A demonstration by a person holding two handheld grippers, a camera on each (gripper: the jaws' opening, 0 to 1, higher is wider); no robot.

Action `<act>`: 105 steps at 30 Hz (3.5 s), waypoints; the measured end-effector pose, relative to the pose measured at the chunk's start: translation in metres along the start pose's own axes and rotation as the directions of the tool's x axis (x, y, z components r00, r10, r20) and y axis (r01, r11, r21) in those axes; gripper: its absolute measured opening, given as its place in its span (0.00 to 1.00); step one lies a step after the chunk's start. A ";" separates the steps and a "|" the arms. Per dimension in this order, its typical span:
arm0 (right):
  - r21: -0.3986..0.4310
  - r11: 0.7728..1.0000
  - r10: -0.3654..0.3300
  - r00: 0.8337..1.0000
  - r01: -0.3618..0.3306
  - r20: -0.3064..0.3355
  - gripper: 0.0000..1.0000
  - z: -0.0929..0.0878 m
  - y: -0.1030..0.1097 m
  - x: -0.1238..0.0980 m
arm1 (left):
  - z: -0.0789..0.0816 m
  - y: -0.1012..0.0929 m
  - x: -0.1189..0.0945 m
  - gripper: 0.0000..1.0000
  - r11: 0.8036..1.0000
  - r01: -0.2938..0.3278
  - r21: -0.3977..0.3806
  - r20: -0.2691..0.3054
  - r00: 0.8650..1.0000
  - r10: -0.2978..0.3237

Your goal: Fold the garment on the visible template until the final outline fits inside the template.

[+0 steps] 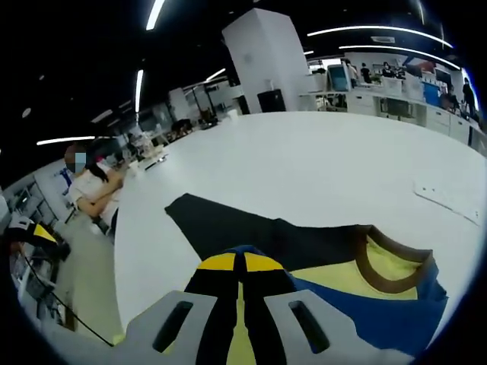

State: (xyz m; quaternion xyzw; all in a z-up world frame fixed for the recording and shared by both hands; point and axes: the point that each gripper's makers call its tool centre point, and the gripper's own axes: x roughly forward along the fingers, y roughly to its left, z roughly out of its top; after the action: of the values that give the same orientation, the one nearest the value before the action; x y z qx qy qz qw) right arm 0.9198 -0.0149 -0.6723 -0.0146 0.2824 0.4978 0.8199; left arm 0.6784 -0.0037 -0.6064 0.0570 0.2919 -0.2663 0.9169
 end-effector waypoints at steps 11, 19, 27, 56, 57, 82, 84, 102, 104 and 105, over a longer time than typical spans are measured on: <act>-0.019 1.000 0.016 0.999 -0.017 -0.036 0.01 -0.008 0.005 0.014 | 0.002 0.001 -0.001 0.99 1.000 -0.003 0.002 0.000 1.000 0.003; -0.053 0.998 0.028 0.999 -0.030 -0.043 0.02 -0.015 0.009 0.021 | 0.001 0.004 -0.005 0.99 1.000 -0.016 -0.008 0.001 1.000 0.016; -0.041 0.997 0.060 0.998 -0.060 0.006 0.08 -0.004 0.016 0.023 | -0.003 0.006 -0.005 0.99 1.000 -0.022 -0.023 -0.002 1.000 0.022; -0.256 0.967 -0.025 0.999 0.013 -0.044 0.23 -0.038 0.024 0.057 | -0.017 0.024 -0.010 0.99 0.997 -0.021 -0.069 0.016 1.000 0.022; -0.267 0.964 -0.027 0.999 0.013 -0.046 0.22 -0.034 0.019 0.061 | -0.018 0.027 -0.010 0.99 0.997 -0.021 -0.071 0.016 1.000 0.022; -0.338 0.941 -0.082 0.989 0.036 -0.124 0.01 -0.018 0.013 0.066 | -0.020 0.064 -0.015 0.98 0.998 0.027 -0.056 0.042 0.999 -0.024; -0.333 0.941 -0.086 0.992 0.052 -0.087 0.01 -0.008 0.015 0.061 | -0.020 0.063 -0.015 0.98 0.998 0.031 -0.053 0.042 0.999 -0.029; -0.294 0.955 -0.075 0.993 0.044 -0.096 0.16 -0.046 0.024 0.061 | -0.028 0.068 -0.024 0.97 0.997 0.006 -0.077 0.044 0.999 -0.002; -0.316 0.948 -0.075 0.991 0.035 -0.114 0.16 -0.056 0.025 0.058 | -0.030 0.068 -0.023 0.97 0.997 0.007 -0.081 0.039 0.999 -0.004; -0.343 0.939 -0.082 0.989 0.035 -0.125 0.17 -0.059 0.024 0.058 | -0.030 0.067 -0.023 0.97 0.997 0.009 -0.081 0.036 0.999 -0.006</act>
State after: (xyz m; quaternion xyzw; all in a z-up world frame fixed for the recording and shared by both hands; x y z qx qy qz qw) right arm 0.8928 0.0258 -0.7435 -0.1983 0.2475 0.5122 0.7982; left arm 0.6825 0.0716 -0.6221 0.0140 0.2860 -0.2585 0.9226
